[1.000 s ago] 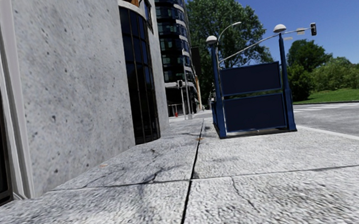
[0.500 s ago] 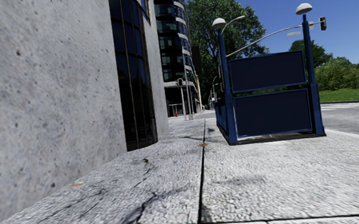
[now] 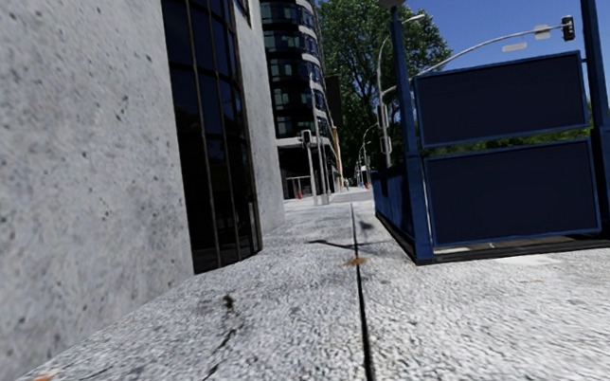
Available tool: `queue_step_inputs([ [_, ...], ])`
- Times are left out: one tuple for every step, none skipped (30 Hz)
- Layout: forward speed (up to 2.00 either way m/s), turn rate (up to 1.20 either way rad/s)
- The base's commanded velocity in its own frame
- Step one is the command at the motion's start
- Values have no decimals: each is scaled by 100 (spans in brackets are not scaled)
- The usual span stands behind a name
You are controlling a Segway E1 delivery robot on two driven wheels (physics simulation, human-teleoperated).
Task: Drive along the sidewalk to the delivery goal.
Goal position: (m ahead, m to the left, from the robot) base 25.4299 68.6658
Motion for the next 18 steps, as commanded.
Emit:
queue_step_inputs([
  [197,0],
  [197,0],
  [197,0],
  [197,0],
  [197,0],
  [197,0],
  [197,0],
  [197,0],
  [197,0],
  [197,0],
  [197,0],
  [196,0],
  [196,0],
  [196,0],
  [196,0],
  [196,0],
  [196,0],
  [196,0],
])
